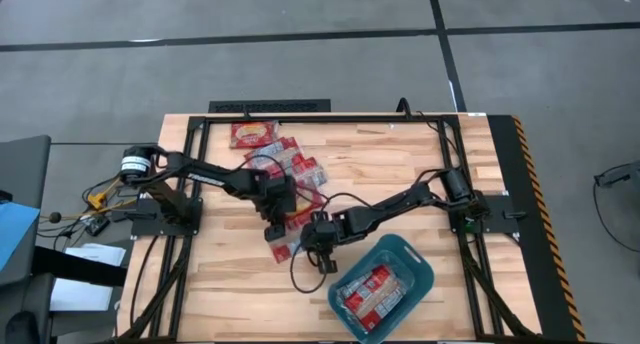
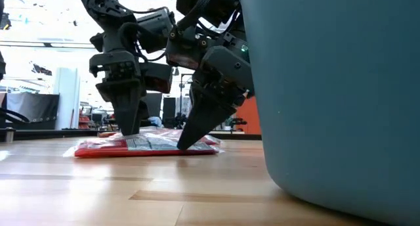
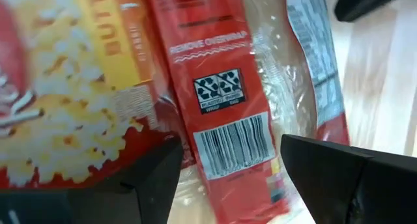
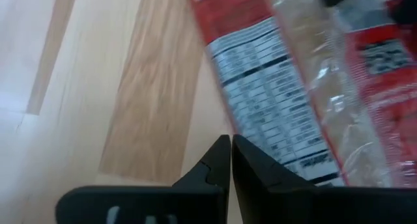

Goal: Sort popcorn bags into baskets
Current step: Adjust the popcorn bag

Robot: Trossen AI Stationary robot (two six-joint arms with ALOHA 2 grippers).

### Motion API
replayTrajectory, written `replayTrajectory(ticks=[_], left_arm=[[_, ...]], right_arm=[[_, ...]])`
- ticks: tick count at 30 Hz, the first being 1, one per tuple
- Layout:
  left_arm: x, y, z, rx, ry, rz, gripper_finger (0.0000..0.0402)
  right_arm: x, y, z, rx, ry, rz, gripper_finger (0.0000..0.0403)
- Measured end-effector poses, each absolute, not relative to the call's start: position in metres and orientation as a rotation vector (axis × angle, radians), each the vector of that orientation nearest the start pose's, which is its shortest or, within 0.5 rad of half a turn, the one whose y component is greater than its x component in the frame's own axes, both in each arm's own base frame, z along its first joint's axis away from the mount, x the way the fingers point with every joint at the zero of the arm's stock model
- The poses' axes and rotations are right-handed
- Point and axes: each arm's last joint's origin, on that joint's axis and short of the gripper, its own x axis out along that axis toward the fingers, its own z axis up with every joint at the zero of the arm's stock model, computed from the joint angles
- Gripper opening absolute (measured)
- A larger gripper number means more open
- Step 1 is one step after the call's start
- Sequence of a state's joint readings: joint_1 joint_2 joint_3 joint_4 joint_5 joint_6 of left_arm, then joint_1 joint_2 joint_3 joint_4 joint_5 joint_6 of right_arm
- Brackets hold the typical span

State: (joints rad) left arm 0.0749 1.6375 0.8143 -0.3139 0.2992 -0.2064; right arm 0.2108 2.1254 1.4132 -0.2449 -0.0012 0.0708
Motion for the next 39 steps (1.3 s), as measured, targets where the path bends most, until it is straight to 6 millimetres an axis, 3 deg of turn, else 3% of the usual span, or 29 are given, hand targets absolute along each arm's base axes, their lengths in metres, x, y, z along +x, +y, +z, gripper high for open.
replayTrajectory(ticks=[5, 11, 15, 22, 32, 39], left_arm=[[0.289, 0.003, 0.141, -0.342, 1.144, -0.038, 0.0256], [0.286, 0.006, 0.140, -0.360, 1.171, -0.003, 0.0256], [0.286, 0.008, 0.140, -0.369, 1.170, 0.005, 0.0256], [0.286, 0.008, 0.140, -0.364, 1.174, 0.006, 0.0256], [0.284, 0.007, 0.146, -0.400, 1.210, -0.044, 0.0256], [0.277, 0.009, 0.152, -0.438, 1.258, -0.026, 0.0256]], right_arm=[[0.430, 0.090, 0.134, -0.029, 0.958, 0.155, 0.0042], [0.430, 0.095, 0.135, -0.052, 0.949, 0.173, 0.0042], [0.433, 0.095, 0.146, -0.080, 0.926, 0.185, 0.0042], [0.442, 0.075, 0.162, -0.194, 0.927, 0.092, 0.0042], [0.446, 0.030, 0.160, -0.172, 0.955, 0.004, 0.0042], [0.445, 0.027, 0.158, -0.190, 0.973, 0.004, 0.0042]])
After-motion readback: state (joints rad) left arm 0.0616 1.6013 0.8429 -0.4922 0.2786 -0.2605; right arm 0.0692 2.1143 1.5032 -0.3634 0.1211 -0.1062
